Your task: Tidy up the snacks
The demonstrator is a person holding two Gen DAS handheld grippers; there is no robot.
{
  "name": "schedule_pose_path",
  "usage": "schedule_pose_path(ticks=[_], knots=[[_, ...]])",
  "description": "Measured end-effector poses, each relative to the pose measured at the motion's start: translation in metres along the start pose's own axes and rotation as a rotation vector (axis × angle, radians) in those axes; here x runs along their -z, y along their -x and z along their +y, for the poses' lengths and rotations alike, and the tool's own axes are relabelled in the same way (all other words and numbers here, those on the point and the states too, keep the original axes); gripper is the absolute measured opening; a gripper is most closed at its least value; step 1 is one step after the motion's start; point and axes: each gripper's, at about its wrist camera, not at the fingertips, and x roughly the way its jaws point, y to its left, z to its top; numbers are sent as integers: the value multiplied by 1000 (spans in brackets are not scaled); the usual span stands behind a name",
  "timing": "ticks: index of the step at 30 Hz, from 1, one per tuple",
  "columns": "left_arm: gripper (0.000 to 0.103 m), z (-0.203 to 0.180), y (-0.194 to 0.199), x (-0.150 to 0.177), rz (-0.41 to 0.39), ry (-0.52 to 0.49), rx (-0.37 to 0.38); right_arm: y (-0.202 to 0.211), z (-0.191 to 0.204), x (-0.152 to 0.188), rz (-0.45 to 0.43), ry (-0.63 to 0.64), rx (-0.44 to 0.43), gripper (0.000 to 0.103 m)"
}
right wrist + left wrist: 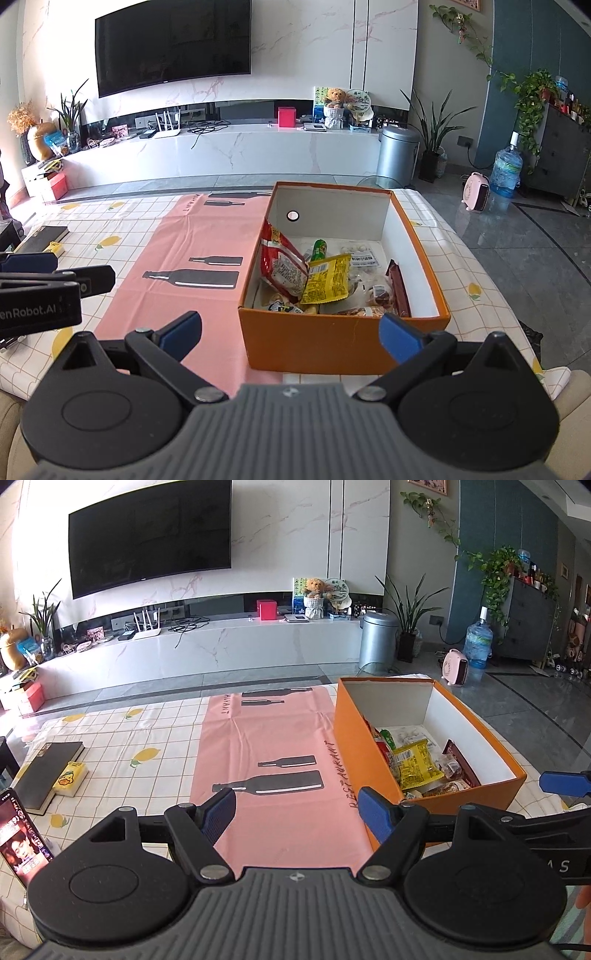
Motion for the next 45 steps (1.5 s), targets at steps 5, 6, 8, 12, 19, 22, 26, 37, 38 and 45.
schedule_pose_path(ticks=[5,6,8,12,19,22,26,37,38,45], knots=[[88,1,1,0,5,-1,1,1,0,1,-2,-1,4,99],[88,0,1,-1,5,-1,2,1,1,1,-2,-2,3,99],[88,0,2,-1,5,-5,1,1,1,1,-2,-2,3,99],[88,-1,2,-1,7,-7,2,0,1,1,-1,-2,2,99],[88,-2,2,-2,9,-13,-2,1,0,2,0,-7,3,99],[88,-3,2,-1,10,-16,0,1,0,3,1,-10,4,99],[88,-3,2,-1,11,-14,0,1,-1,3,0,-11,5,99],[88,-5,4,-1,6,-20,1,3,-1,4,-3,-13,9,99],[88,-5,5,-1,5,-21,0,3,-1,4,-4,-13,9,99],[88,-5,7,-3,4,-21,-1,4,-1,3,-5,-14,10,99]])
